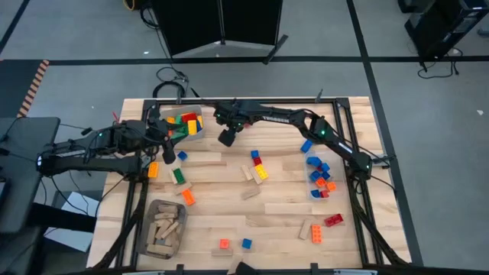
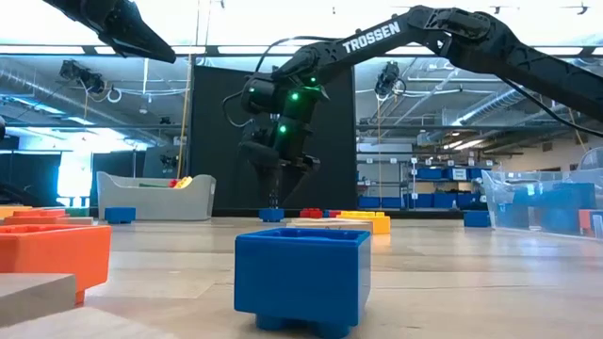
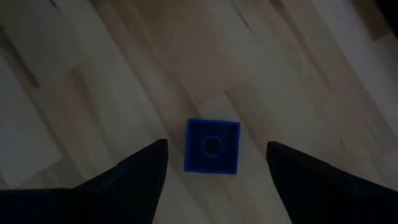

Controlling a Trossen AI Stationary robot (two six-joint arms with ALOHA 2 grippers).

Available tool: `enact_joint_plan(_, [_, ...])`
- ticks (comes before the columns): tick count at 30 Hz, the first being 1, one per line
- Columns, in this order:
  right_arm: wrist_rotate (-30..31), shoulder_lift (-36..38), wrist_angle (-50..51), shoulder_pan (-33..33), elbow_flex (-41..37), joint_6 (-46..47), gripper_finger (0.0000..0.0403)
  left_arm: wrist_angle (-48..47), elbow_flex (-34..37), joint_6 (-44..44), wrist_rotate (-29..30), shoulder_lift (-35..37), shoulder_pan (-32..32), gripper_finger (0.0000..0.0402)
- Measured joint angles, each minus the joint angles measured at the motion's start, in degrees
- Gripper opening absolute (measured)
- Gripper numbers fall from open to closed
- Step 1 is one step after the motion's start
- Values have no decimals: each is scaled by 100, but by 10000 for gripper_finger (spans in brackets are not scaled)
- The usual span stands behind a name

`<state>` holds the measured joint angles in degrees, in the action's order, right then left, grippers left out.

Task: Sort blocks by size
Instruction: Put the top center blue game piece into the transparent bin

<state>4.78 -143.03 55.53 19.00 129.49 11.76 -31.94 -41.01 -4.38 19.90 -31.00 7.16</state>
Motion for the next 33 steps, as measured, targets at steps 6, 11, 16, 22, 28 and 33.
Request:
enact_joint_plan(6, [114,-12,107,-28,0,-113,277,98,0,-9,4,-4,0,184])
enact_joint_plan(11, [281,-21,41,-29,0,-1146,273,304,0,-7,5,-13,0,184])
enact_joint_plan(16, [321,-37,222,-116,-127,-2159,260,561,0,8,4,-13,0,184])
enact_joint_plan(22, [417,-34,241,-227,-125,-2366,242,690,0,13,5,-13,0,184])
enact_joint_plan(28, [383,-34,223,-205,-125,-2295,235,686,0,13,5,-15,0,184])
enact_joint_plan(33, [203,-34,411,-343,-125,-2549,225,684,0,13,4,-15,0,184])
